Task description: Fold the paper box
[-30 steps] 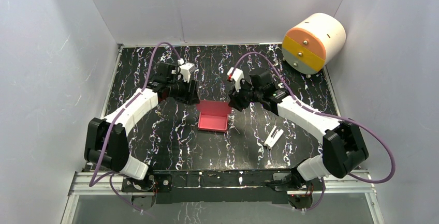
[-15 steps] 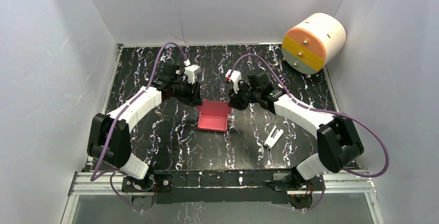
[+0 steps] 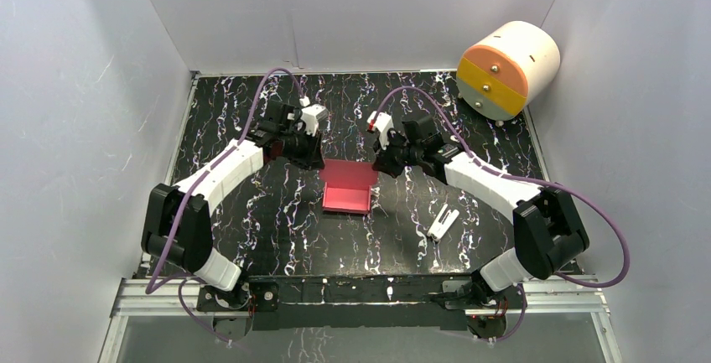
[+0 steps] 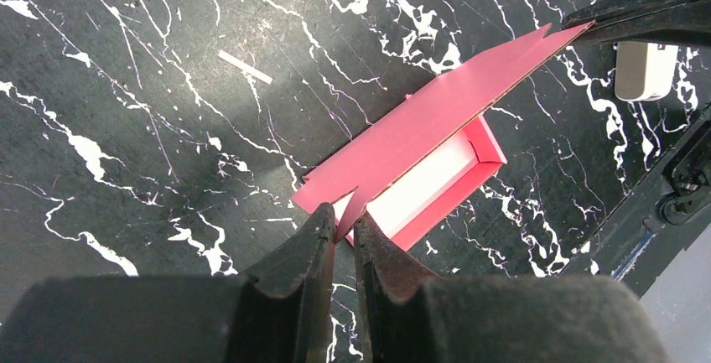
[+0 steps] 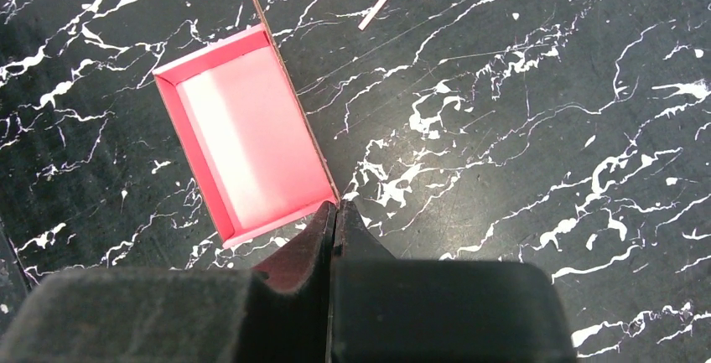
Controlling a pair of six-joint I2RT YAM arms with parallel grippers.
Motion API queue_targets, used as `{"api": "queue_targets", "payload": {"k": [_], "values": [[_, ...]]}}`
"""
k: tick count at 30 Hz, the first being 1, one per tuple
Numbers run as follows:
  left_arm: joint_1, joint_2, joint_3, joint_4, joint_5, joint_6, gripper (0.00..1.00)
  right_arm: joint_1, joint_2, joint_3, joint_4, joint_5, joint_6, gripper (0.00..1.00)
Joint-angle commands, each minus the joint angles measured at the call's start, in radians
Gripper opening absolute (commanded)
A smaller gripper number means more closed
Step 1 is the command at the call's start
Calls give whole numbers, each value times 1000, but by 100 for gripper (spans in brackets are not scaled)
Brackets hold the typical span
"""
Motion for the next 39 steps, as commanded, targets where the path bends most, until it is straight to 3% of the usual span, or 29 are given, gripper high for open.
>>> {"api": "queue_targets", "payload": {"k": [1, 11, 19, 29, 39], "values": [[-38, -44, 25, -8, -60, -54, 11, 27, -9, 22, 34, 53, 38, 3], [-86, -98, -14, 55, -273, -253, 3, 140, -2, 76, 13, 412, 160, 0], [-101, -173, -138, 219, -339, -464, 1, 268, 49, 147, -39, 783, 405, 0], [-160, -210, -216, 296, -414, -611, 0, 324, 155, 226, -77, 981, 677, 0], [-232, -203, -217, 320, -582, -667, 0, 385, 226, 285, -106, 1097, 787, 0]]}}
